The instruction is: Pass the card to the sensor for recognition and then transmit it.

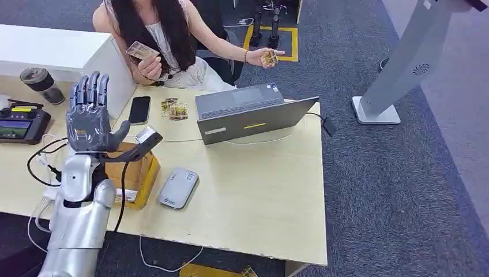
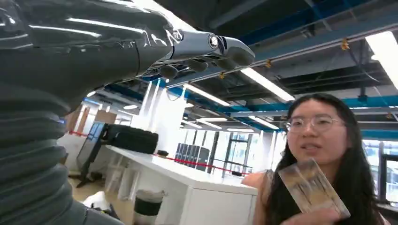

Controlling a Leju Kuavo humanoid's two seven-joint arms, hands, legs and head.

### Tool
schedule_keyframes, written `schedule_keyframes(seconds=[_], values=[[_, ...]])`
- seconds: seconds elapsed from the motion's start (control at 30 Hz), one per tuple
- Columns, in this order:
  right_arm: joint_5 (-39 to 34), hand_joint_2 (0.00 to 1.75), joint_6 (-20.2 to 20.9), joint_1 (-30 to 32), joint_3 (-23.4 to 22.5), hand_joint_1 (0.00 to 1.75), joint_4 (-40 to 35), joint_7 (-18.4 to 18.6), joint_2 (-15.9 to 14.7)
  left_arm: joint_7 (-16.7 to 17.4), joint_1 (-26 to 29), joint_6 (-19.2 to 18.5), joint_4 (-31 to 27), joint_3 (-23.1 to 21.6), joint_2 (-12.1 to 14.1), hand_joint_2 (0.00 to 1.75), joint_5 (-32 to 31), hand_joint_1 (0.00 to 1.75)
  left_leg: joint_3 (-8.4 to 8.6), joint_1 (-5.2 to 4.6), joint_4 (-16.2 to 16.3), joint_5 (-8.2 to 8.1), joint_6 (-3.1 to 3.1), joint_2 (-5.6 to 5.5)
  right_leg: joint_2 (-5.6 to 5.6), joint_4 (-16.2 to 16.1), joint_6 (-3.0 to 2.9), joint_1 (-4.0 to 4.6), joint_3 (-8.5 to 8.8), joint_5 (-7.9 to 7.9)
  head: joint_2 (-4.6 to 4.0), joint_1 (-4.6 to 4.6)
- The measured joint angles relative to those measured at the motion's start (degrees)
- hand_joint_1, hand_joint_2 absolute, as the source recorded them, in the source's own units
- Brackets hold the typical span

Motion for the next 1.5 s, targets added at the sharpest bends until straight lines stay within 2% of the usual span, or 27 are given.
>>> schedule_keyframes(seconds=[0.27,0.6,0.63,0.67,0.7,1.5], values=[[0.0,0.00,0.0,-0.1,0.9,0.00,0.0,0.4,0.0,1.2,-3.0,-1.2,4.0,-4.5,1.6,1.75,-1.9,0.00,-0.05,0.00,0.0,-0.04,0.00,0.02,0.00,0.0,0.01,0.00,-0.07,-0.02,0.00,0.00],[0.0,0.00,0.0,-0.1,1.3,0.00,0.0,0.5,0.0,1.9,-3.0,-1.2,6.1,-5.8,2.6,1.75,-2.1,0.00,-0.05,0.01,0.0,-0.03,0.00,0.01,0.00,0.0,0.01,0.01,-0.07,-0.01,0.00,0.00],[0.0,0.00,0.0,-0.1,1.4,0.00,0.0,0.5,0.0,1.9,-3.0,-1.2,6.2,-5.9,2.6,1.75,-2.1,0.23,-0.05,0.01,0.0,-0.03,0.00,0.01,0.00,0.0,0.01,0.01,-0.07,-0.01,0.00,0.00],[0.0,0.00,0.0,-0.1,1.4,0.00,0.0,0.5,0.0,1.9,-3.0,-1.2,6.2,-5.9,2.6,1.75,-2.1,0.93,-0.05,0.01,0.0,-0.03,0.00,0.01,0.00,0.0,0.01,0.01,-0.07,-0.01,0.00,0.00],[0.0,0.00,0.0,-0.1,1.4,0.00,0.0,0.5,0.0,2.0,-3.0,-1.2,6.5,-5.9,2.6,1.75,-2.2,1.75,-0.06,0.01,0.0,-0.03,0.00,0.01,0.00,0.0,0.01,0.01,-0.07,-0.01,0.00,0.02],[0.0,0.00,0.0,-0.2,2.2,0.00,0.0,0.7,0.0,2.0,-2.3,-1.0,8.1,-7.4,3.0,1.75,-1.5,1.75,-0.08,0.01,0.0,-0.04,0.00,0.01,0.00,0.0,0.01,0.01,-0.08,-0.02,0.00,0.00]])
